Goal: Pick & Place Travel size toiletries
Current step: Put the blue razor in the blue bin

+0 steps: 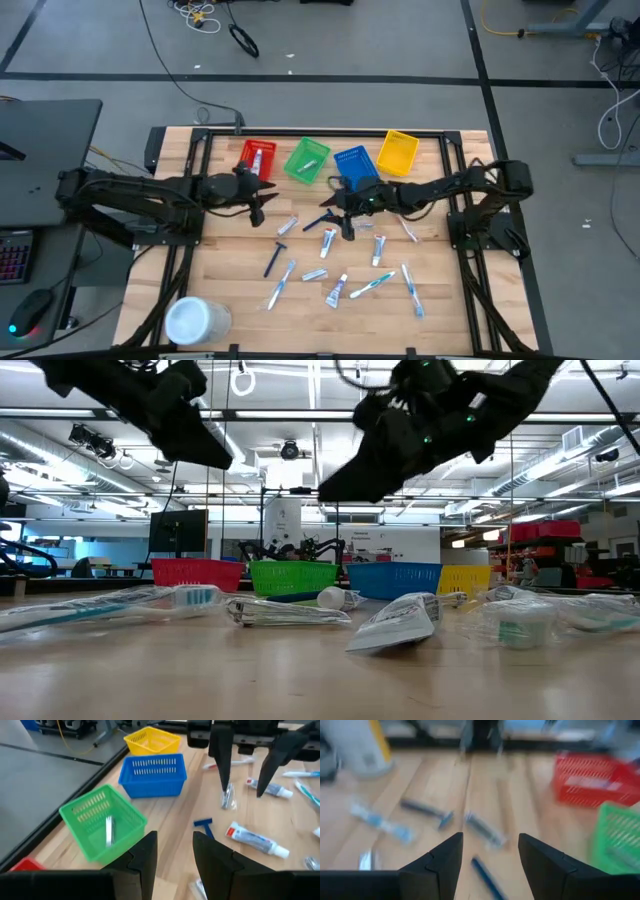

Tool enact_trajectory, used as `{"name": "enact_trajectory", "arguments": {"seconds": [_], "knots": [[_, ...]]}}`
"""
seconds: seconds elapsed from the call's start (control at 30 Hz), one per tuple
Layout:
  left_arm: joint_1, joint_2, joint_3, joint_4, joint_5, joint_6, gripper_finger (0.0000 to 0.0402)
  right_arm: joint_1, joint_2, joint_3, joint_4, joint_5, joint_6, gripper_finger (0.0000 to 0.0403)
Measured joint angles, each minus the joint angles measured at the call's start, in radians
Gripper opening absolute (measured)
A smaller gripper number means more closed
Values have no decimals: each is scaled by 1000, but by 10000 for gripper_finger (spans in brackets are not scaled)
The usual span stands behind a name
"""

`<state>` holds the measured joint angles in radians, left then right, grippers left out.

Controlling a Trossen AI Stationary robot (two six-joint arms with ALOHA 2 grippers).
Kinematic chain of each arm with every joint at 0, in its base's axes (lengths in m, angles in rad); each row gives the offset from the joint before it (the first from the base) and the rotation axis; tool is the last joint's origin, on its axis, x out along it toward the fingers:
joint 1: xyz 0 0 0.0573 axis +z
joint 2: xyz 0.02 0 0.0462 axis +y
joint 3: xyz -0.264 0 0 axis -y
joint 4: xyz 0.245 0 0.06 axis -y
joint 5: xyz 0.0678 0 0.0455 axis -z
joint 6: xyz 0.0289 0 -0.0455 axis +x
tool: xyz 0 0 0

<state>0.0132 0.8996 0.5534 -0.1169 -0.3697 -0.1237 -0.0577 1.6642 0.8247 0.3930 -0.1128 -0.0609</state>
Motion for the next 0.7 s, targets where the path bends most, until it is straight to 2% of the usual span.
{"name": "enact_trajectory", "arguments": {"seconds": [0.23,0.37,0.7], "knots": [[0,-32,-20,9,7,5,132,-15,155,174,-261,-26,-43,202],[-1,-32,-18,22,7,26,132,-29,205,218,-294,-49,-62,202],[-1,-31,-18,21,7,29,132,-64,254,219,-314,-46,-79,202]]}}
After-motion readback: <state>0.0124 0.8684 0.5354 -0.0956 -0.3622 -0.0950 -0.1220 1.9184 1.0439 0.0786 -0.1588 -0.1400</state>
